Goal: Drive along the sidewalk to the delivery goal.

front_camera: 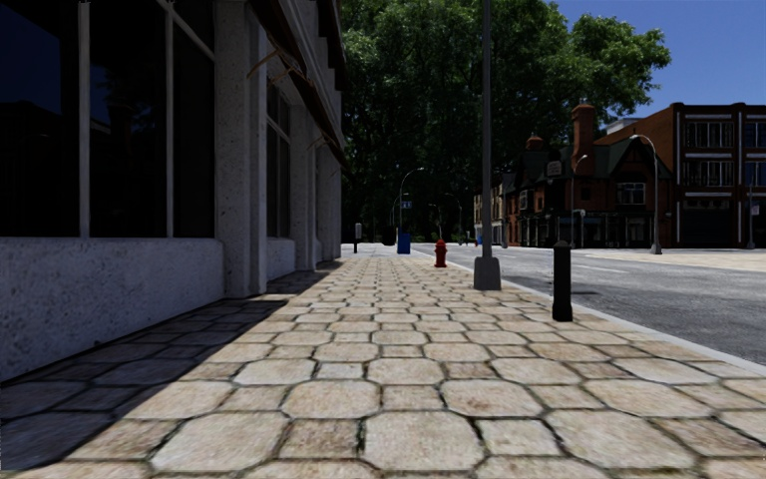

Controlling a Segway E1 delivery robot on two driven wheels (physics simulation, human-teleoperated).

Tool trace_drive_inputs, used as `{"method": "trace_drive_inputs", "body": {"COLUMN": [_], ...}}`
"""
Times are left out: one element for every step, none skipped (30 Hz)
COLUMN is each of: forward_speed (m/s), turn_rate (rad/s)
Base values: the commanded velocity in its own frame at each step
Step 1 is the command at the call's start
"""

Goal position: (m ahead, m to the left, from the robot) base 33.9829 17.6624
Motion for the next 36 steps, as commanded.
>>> {"method": "trace_drive_inputs", "body": {"forward_speed": [2.00,2.00,2.00,2.00,2.00,2.00,2.00,2.00,2.00,2.00,2.00,2.00,2.00,2.00,2.00,2.00,2.00,2.00,2.00,2.00,2.00,2.00,2.00,2.00,2.00,2.00,2.00,2.00,2.00,2.00,2.00,2.00,2.00,2.00,2.00,2.00], "turn_rate": [0.00,0.00,0.00,0.00,0.00,0.00,0.00,0.00,0.00,0.00,0.00,0.00,0.00,0.00,0.00,0.00,0.00,0.00,0.00,0.00,0.00,0.00,0.00,0.00,0.00,0.00,0.00,0.00,0.00,0.00,0.00,0.00,0.00,0.00,0.00,0.00]}}
